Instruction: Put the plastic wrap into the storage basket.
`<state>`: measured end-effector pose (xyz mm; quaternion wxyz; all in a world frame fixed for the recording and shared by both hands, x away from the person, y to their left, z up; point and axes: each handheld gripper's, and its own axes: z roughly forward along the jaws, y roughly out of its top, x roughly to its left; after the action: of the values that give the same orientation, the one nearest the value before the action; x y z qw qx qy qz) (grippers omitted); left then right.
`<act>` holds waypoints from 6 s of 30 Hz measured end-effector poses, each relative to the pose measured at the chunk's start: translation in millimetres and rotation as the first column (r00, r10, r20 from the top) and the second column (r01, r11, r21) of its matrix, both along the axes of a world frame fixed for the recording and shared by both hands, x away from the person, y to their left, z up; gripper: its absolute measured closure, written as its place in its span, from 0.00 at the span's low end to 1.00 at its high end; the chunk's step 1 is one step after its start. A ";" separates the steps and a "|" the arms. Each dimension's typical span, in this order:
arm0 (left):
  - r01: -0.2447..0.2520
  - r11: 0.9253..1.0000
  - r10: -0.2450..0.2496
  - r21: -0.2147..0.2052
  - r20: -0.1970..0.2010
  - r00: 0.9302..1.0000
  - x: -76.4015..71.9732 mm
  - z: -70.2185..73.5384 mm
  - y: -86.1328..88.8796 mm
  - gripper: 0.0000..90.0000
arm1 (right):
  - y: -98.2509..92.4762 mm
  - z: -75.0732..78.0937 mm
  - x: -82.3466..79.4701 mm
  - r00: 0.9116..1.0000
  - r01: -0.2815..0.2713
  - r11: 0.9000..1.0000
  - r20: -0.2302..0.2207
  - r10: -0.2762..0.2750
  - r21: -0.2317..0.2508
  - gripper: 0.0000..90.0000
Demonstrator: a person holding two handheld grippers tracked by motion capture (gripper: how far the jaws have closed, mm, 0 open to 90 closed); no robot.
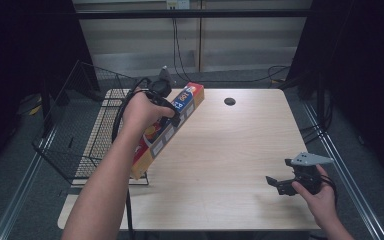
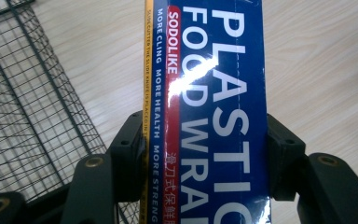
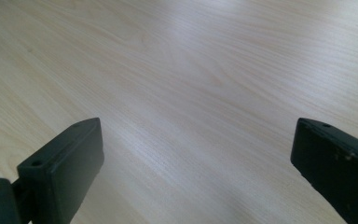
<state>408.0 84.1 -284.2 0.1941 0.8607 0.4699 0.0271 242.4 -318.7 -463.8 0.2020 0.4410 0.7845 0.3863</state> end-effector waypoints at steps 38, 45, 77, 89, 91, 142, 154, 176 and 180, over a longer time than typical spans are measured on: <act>-0.155 0.988 0.154 0.006 0.019 0.988 0.5 24.8 54.0 0.48 | 0.9 -1.2 -0.4 1.000 -0.001 1.000 -0.004 0.001 -0.005 0.02; -0.191 0.982 0.191 0.003 0.015 0.981 1.4 27.5 63.3 0.48 | 0.8 -1.7 -0.1 1.000 -0.008 1.000 -0.006 0.007 -0.005 0.02; -0.294 0.956 0.294 0.019 0.022 0.956 3.7 32.1 96.9 0.48 | 0.8 -2.0 -0.2 1.000 -0.004 1.000 -0.008 0.003 -0.006 0.02; -0.336 0.942 0.335 0.018 0.024 0.942 3.5 31.9 112.2 0.48 | 0.6 -1.9 -0.3 1.000 -0.002 1.000 -0.006 0.002 -0.006 0.02; -0.341 0.940 0.340 0.021 0.028 0.940 3.7 32.1 115.3 0.48 | 0.6 -1.8 -0.5 1.000 -0.001 1.000 -0.008 0.001 -0.005 0.02; -0.458 0.889 0.456 0.033 0.055 0.888 6.4 41.4 173.2 0.48 | 2.6 -4.4 0.8 1.000 -0.001 1.000 -0.009 0.001 -0.021 0.02; -0.478 0.878 0.476 0.035 0.059 0.878 7.3 40.3 181.9 0.48 | 3.1 -5.5 1.2 1.000 -0.003 1.000 -0.016 0.002 -0.020 0.02; -0.521 0.852 0.519 0.051 0.050 0.853 12.5 22.1 193.7 0.48 | 3.4 -6.6 0.6 1.000 0.004 1.000 -0.022 -0.004 -0.021 0.02; -0.523 0.850 0.520 0.063 0.057 0.852 14.6 17.3 196.0 0.48 | 3.5 -7.6 0.9 1.000 0.003 1.000 -0.024 -0.004 -0.024 0.02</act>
<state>422.6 280.1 -266.9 0.1552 0.7072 0.6804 0.1129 243.3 -315.2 -471.4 0.1984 0.4445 0.7907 0.3713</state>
